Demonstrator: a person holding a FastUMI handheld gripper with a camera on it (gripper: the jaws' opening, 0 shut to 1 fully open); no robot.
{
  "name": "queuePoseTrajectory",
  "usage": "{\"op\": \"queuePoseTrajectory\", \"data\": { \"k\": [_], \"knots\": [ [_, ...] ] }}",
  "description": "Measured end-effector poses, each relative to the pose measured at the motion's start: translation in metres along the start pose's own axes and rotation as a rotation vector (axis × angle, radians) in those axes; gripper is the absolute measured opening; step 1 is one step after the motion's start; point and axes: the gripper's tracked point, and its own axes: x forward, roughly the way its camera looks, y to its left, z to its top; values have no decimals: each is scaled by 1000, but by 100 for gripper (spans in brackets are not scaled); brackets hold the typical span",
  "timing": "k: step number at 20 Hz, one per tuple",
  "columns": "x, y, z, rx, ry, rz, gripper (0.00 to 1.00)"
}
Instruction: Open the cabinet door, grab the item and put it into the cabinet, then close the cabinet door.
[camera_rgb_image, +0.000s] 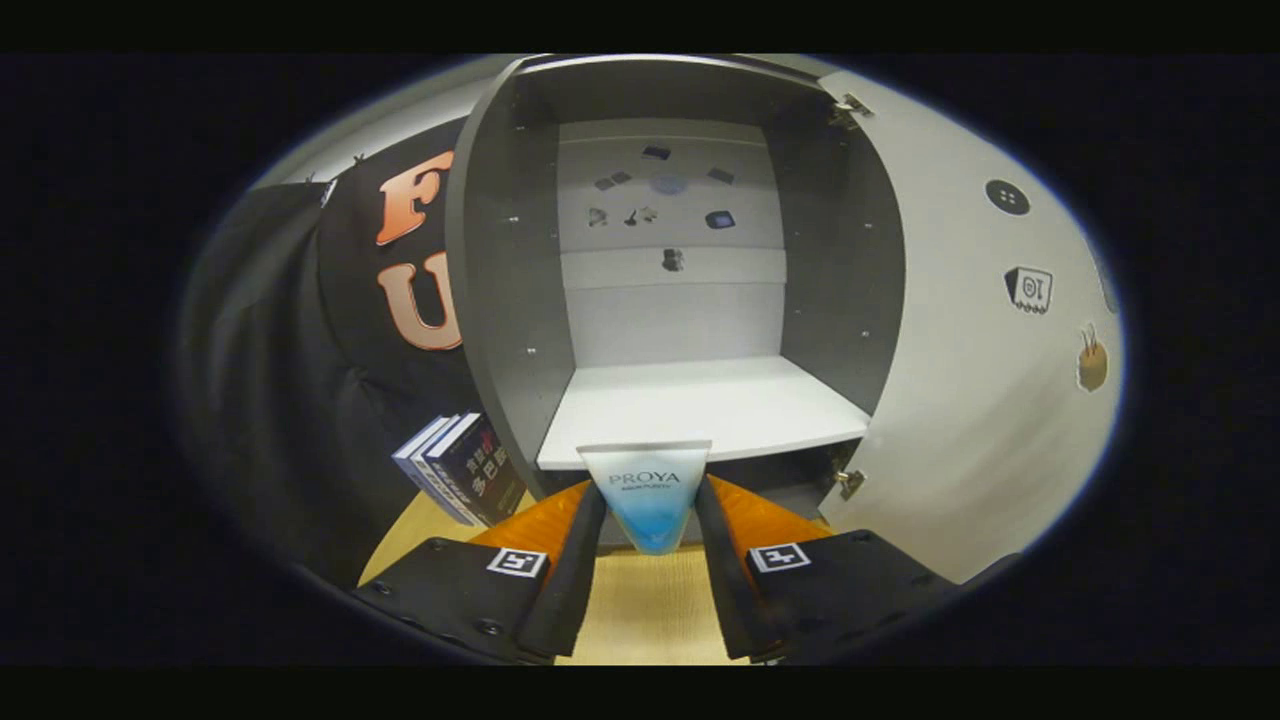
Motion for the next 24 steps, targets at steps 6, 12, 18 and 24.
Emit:
{"op": "queuePoseTrajectory", "data": {
  "k": [6, 12, 18, 24],
  "knots": [
    [35, 2, 43, -3, -16, 17, 60],
    [94, -16, 46, 29, 23, -8, 60],
    [134, -26, 45, 14, 45, -27, 60],
    [138, -23, 50, -24, 27, -26, 64]
  ]
}}
